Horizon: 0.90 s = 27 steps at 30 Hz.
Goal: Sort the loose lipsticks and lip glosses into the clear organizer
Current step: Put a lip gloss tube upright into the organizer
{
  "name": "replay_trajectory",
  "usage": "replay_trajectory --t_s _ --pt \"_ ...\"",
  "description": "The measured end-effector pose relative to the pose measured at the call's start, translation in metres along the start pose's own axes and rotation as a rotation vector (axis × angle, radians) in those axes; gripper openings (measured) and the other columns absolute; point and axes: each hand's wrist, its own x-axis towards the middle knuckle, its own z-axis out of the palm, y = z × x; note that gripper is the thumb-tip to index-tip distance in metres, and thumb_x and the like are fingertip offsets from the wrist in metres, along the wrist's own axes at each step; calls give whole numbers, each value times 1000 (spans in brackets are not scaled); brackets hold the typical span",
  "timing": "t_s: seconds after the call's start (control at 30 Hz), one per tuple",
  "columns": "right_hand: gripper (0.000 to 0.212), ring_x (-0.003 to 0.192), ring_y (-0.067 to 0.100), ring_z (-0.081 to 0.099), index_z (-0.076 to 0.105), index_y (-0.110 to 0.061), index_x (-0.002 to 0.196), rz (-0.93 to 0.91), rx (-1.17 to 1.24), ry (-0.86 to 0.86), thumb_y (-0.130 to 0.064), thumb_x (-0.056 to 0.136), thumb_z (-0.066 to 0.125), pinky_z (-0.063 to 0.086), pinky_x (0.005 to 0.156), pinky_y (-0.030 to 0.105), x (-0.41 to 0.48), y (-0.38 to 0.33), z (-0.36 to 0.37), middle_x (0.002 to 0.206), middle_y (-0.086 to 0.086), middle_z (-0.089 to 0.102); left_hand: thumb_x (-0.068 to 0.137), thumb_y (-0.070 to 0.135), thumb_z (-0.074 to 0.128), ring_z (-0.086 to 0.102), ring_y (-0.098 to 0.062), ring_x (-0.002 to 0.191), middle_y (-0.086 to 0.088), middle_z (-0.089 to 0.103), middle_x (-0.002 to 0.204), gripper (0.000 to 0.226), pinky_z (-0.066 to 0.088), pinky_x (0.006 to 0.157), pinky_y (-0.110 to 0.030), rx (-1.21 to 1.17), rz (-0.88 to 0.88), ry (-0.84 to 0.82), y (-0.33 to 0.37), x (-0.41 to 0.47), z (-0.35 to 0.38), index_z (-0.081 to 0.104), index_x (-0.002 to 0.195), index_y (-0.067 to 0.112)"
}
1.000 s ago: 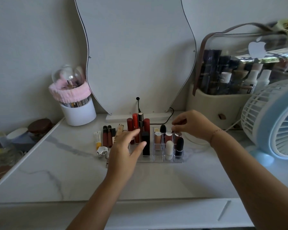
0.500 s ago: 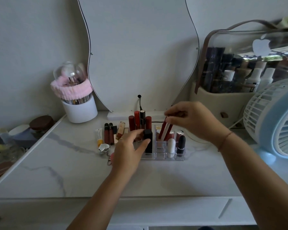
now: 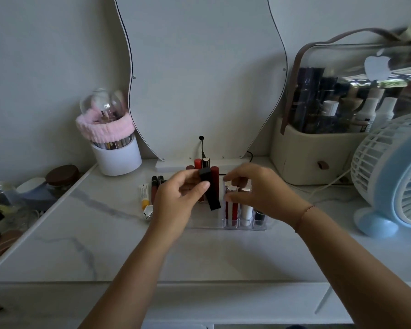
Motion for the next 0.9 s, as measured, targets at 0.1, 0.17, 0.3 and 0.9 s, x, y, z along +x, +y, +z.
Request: replay_trajectory --t_s 0.1,0.17,0.3,0.9 --pt "38 79 1 59 62 -32 107 -3 150 30 -47 72 64 52 72 19 4 -10 -8 91 -16 61 82 18 71 68 -2 88 15 74 94 22 48 73 -10 -86 53 -42 22 5 2 69 100 30" --pt "37 76 4 64 66 -28 102 6 298 9 -46 70 68 56 71 25 7 -16 -14 85 -13 68 81 22 71 68 -2 88 15 74 94 21 49 73 -10 -93 92 -74 37 10 7 69 99 31" --pt "34 82 11 70 67 -20 97 6 582 31 -36 67 69 56 73 19 8 -9 -26 88 -4 74 82 24 71 65 1 86 11 72 94 26 47 72 -9 -33 152 -53 54 20 14 68 107 29" --pt "12 76 -2 64 60 -36 84 250 392 132 -29 79 68 48 61 5 12 67 -18 84 -13 68 83 22 69 61 3 70 14 71 81 17 44 55 -5 150 -90 69 -24 -27 -26 71 94 35"
